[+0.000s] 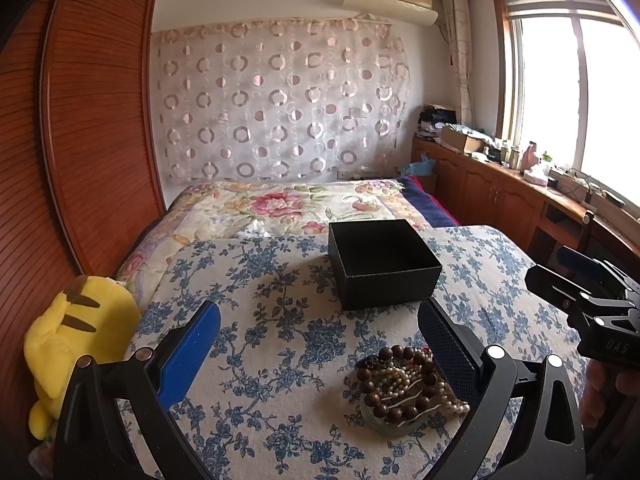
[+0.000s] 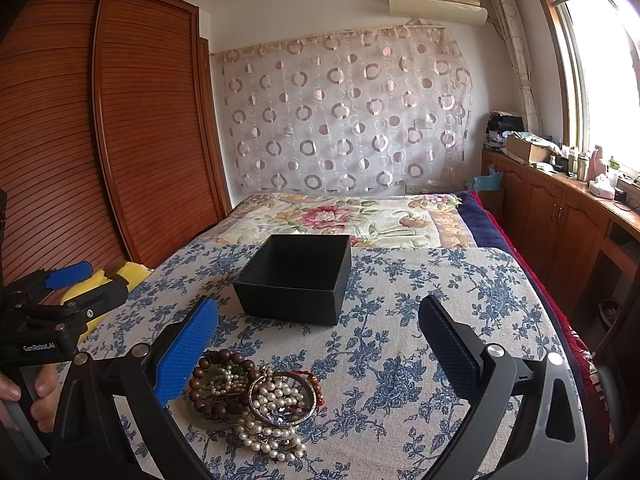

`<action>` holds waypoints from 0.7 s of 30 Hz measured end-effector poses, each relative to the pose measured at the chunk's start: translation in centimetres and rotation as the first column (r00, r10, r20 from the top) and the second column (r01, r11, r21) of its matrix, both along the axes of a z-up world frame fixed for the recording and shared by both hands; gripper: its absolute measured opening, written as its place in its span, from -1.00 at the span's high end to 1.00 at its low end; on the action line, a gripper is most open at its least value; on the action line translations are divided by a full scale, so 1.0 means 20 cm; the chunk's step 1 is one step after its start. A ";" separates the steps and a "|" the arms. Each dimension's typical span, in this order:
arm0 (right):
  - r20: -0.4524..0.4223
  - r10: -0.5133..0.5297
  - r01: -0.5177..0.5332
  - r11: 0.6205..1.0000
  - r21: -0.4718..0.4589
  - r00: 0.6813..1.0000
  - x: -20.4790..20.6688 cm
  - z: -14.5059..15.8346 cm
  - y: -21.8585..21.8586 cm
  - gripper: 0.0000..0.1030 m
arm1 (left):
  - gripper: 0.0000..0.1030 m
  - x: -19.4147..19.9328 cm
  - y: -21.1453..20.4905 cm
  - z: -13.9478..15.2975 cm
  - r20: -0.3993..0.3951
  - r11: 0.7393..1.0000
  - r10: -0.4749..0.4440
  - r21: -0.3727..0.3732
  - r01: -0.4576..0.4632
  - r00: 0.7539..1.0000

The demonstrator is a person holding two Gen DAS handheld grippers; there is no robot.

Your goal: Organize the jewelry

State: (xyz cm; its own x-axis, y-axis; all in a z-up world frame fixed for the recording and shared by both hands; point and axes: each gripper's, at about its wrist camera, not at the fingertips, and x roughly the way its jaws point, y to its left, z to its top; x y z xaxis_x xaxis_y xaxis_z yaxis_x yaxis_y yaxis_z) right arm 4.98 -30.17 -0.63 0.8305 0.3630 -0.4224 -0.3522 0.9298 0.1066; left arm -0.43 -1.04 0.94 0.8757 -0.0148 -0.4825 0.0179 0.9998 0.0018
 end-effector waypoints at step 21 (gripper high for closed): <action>-0.102 0.102 -0.105 0.994 -0.026 0.990 0.06 -0.16 0.03 -0.84 | -0.85 0.11 0.08 -0.21 -0.129 0.998 -0.069 -0.023 0.067 0.989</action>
State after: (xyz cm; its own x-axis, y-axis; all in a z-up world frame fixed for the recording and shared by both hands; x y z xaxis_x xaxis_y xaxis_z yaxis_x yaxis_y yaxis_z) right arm 6.13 -29.53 -3.90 0.7421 0.4304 -0.5139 -0.4359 0.8923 0.1177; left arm 1.81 0.59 -3.20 0.8027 -0.0819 -0.5907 0.0845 0.9961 -0.0233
